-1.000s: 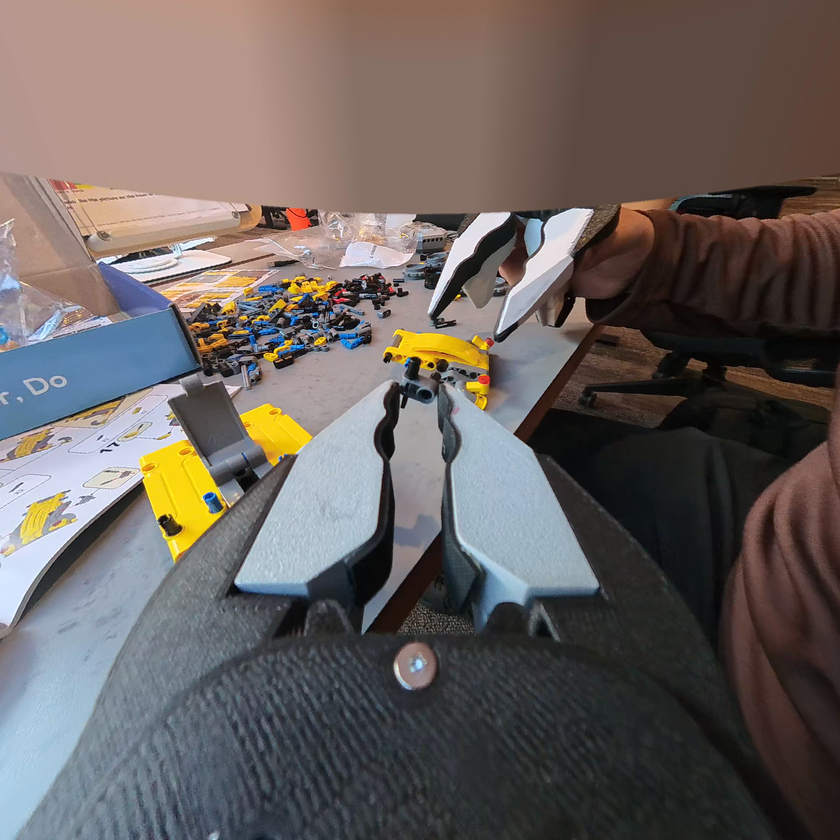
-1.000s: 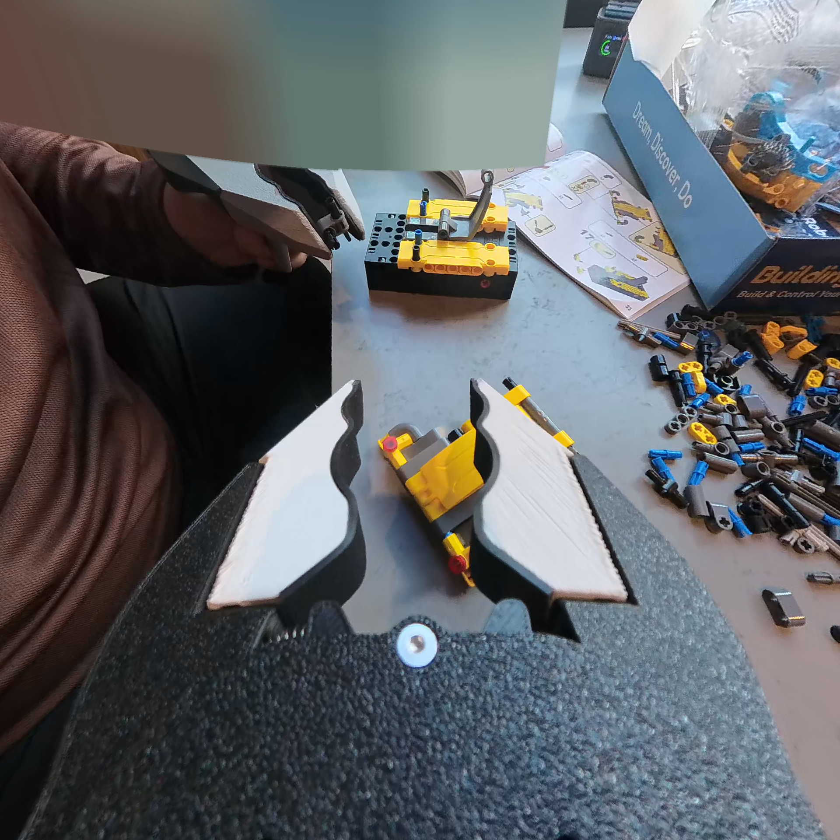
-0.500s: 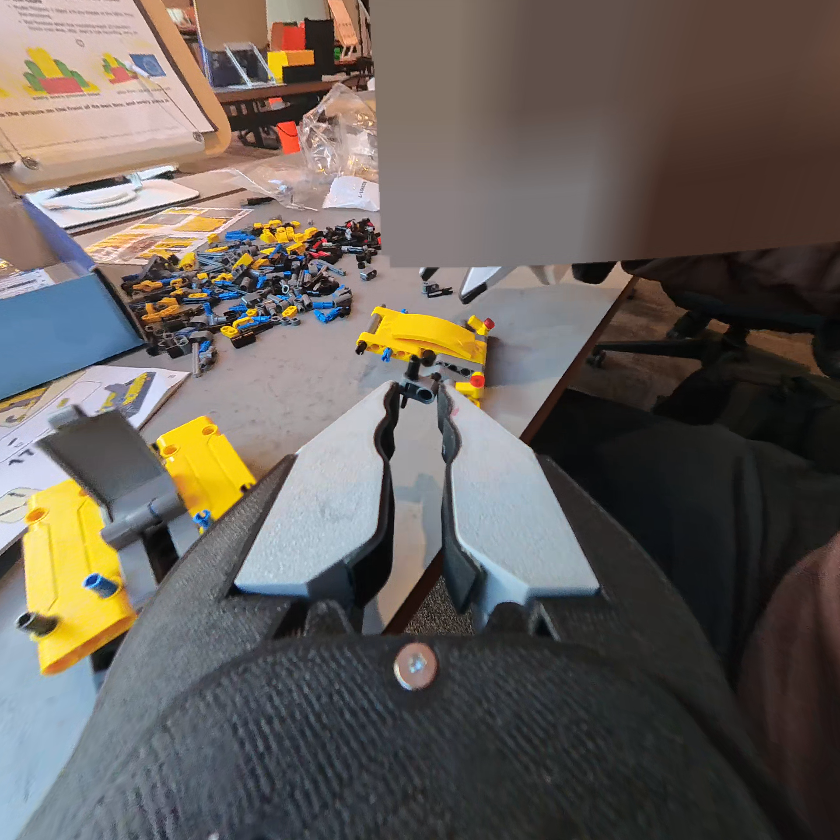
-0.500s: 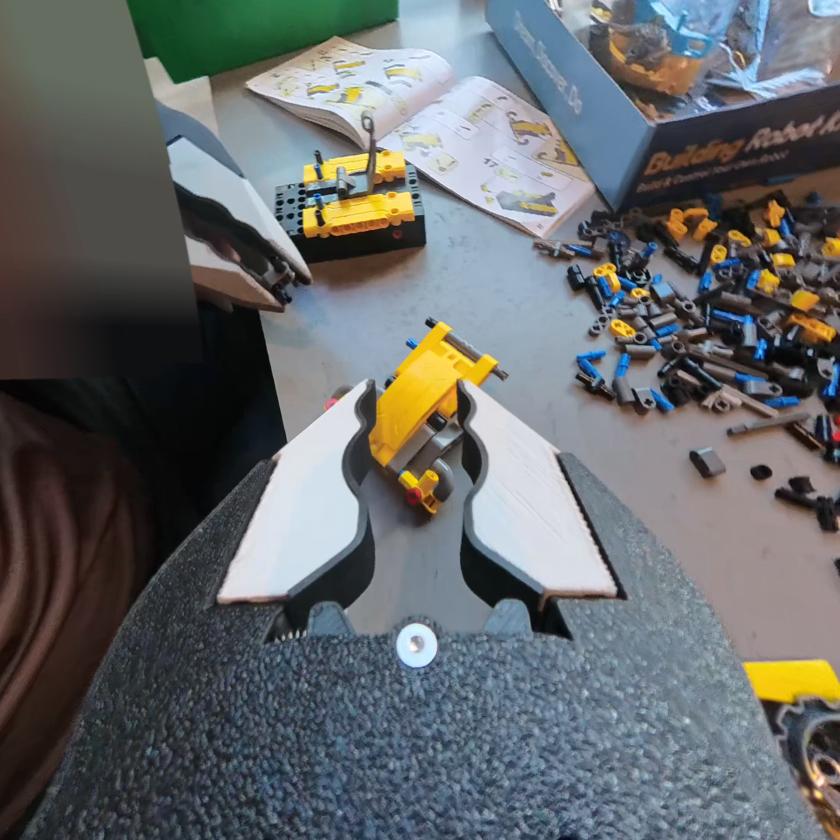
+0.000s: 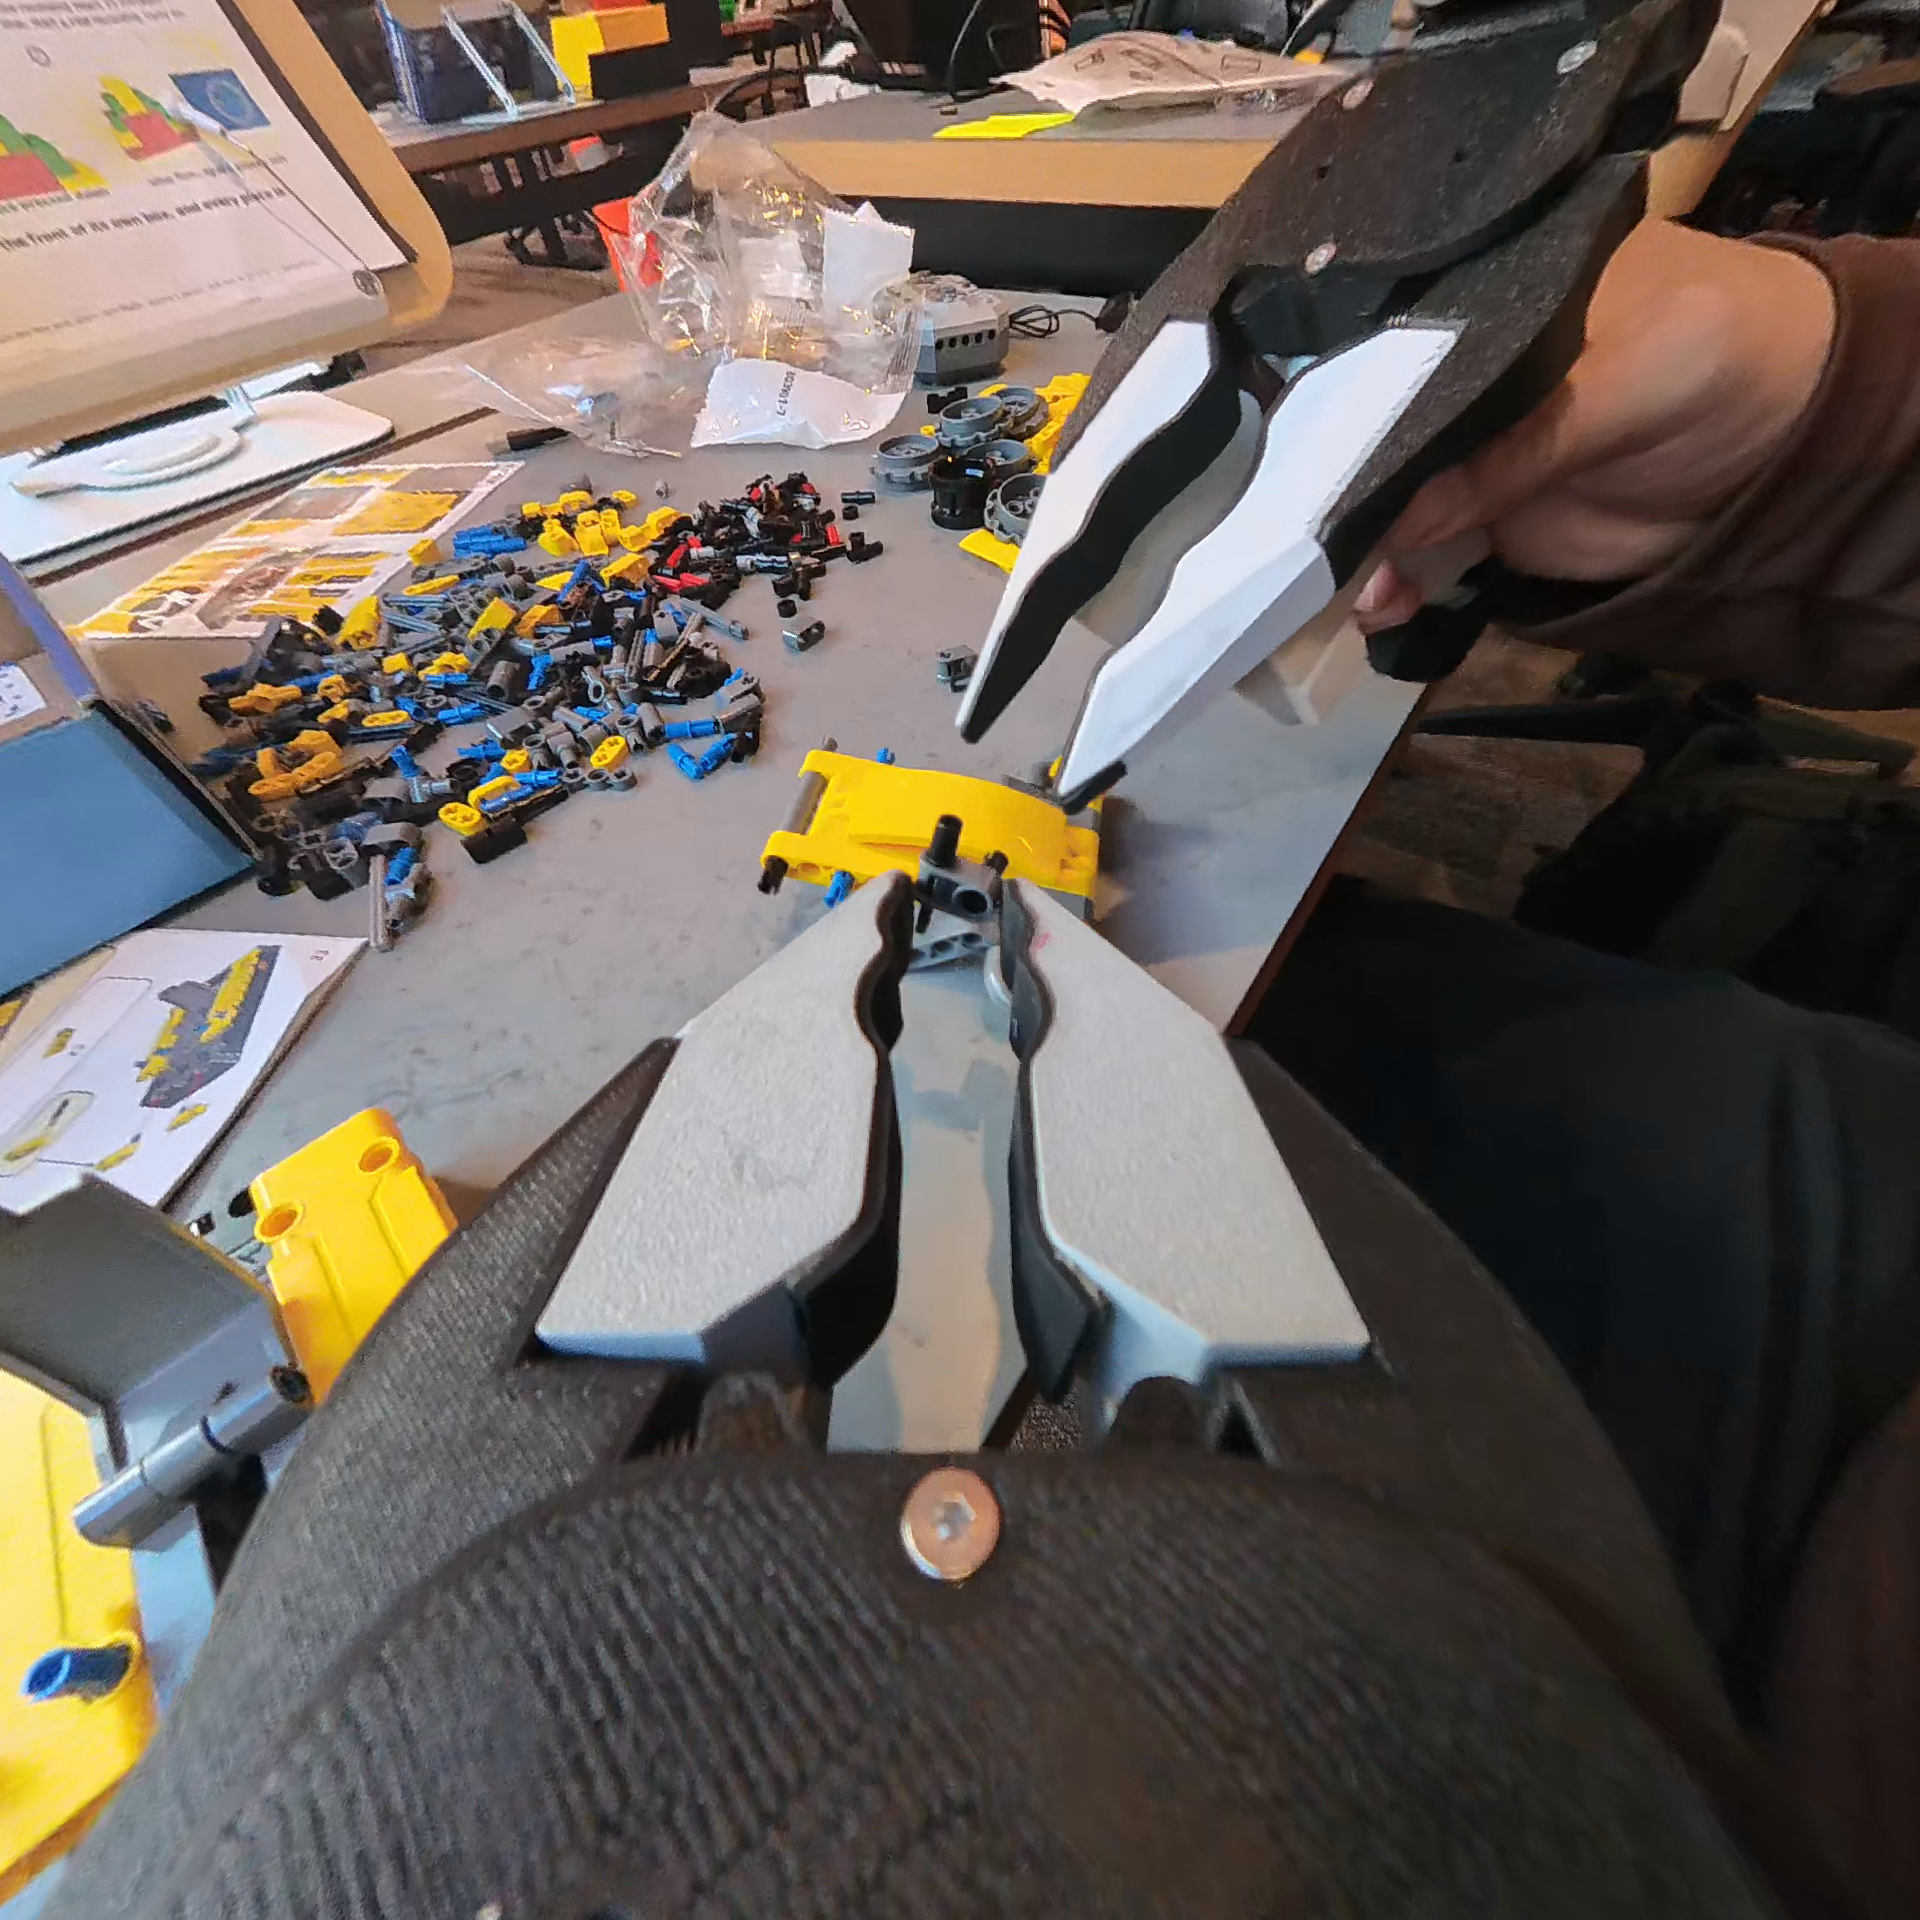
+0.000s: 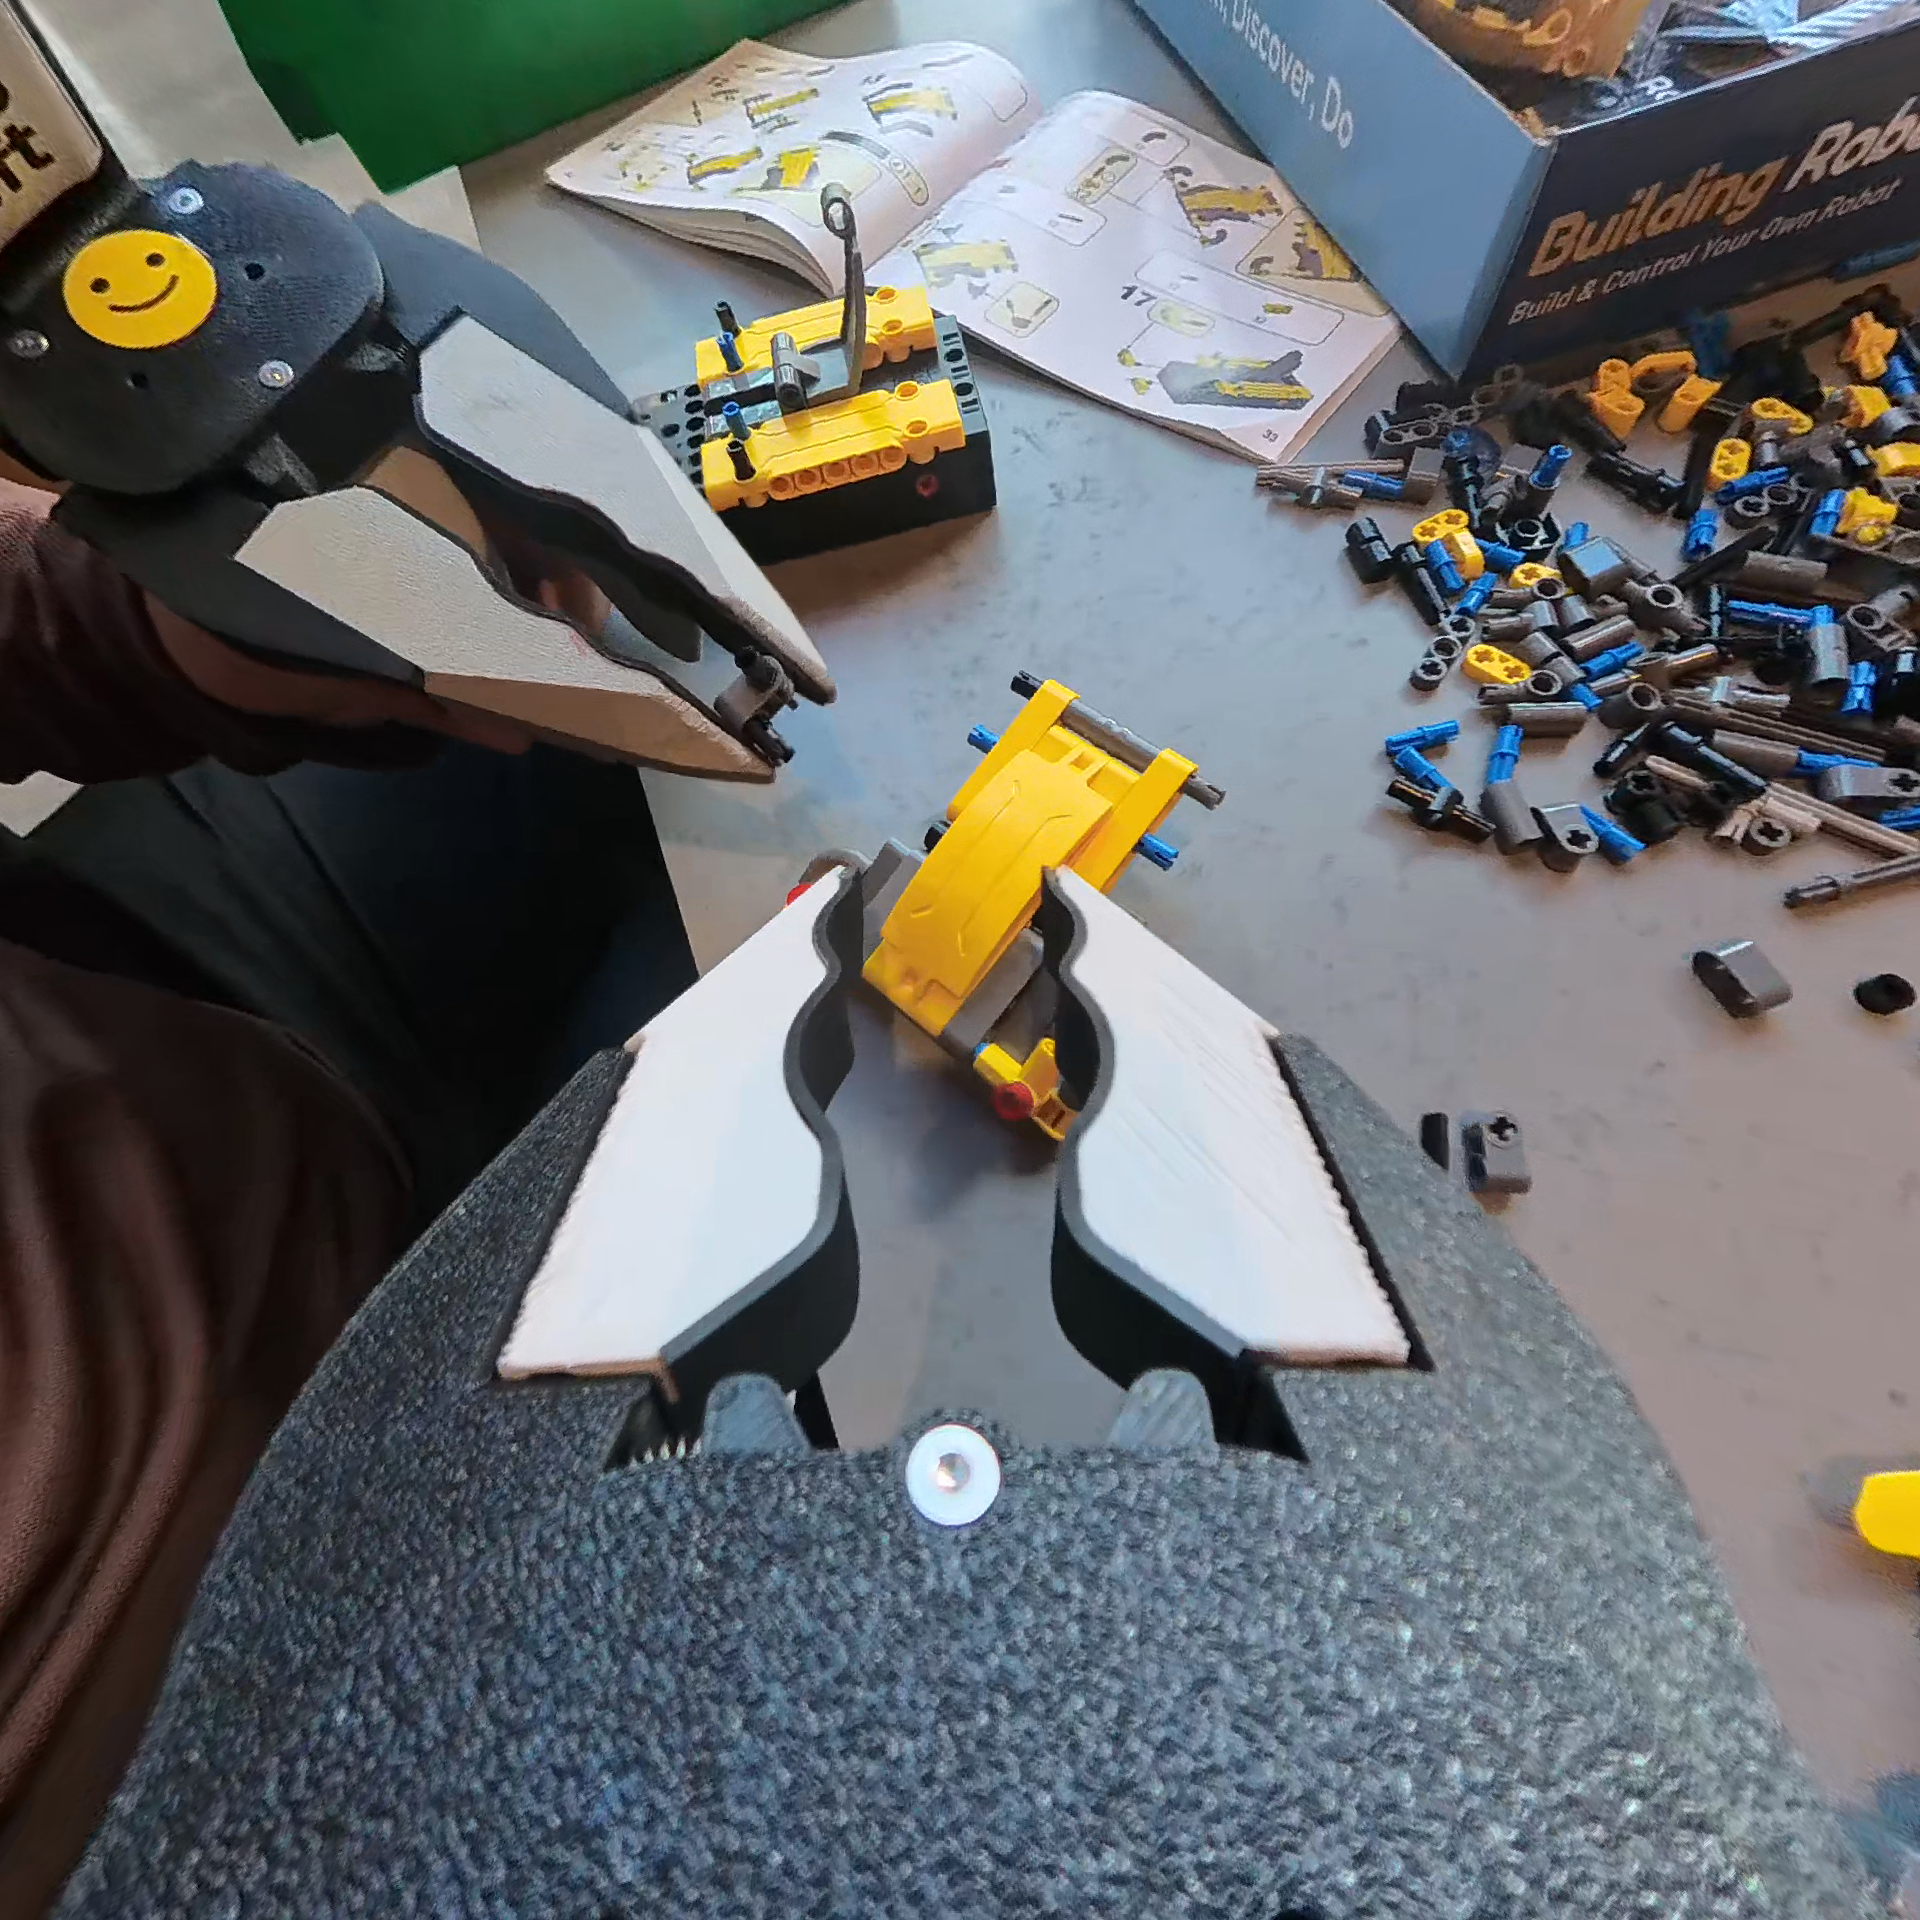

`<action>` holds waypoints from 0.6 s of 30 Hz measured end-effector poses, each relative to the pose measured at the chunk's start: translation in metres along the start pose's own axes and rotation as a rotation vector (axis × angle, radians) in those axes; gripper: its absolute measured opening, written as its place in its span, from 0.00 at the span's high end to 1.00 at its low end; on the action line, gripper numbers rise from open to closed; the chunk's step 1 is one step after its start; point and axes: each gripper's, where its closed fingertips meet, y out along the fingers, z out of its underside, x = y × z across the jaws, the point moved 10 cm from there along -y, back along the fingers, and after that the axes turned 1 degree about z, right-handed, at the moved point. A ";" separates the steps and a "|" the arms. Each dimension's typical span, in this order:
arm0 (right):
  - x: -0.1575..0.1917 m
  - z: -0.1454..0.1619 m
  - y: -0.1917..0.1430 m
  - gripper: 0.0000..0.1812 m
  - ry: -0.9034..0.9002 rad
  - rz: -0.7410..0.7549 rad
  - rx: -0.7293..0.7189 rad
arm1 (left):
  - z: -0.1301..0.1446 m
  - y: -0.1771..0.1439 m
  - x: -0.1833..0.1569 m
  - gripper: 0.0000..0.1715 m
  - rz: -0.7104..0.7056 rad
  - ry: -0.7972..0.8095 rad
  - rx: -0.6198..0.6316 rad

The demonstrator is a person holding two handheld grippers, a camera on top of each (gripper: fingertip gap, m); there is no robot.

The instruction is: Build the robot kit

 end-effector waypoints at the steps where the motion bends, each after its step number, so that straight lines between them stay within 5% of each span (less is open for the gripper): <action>1: 0.000 0.000 0.001 0.83 -0.002 0.002 0.003 | -0.001 0.001 0.001 0.92 0.002 -0.003 -0.002; 18: -0.003 -0.001 0.015 0.81 0.014 0.043 0.033 | 0.001 -0.004 0.002 0.92 -0.018 0.055 -0.004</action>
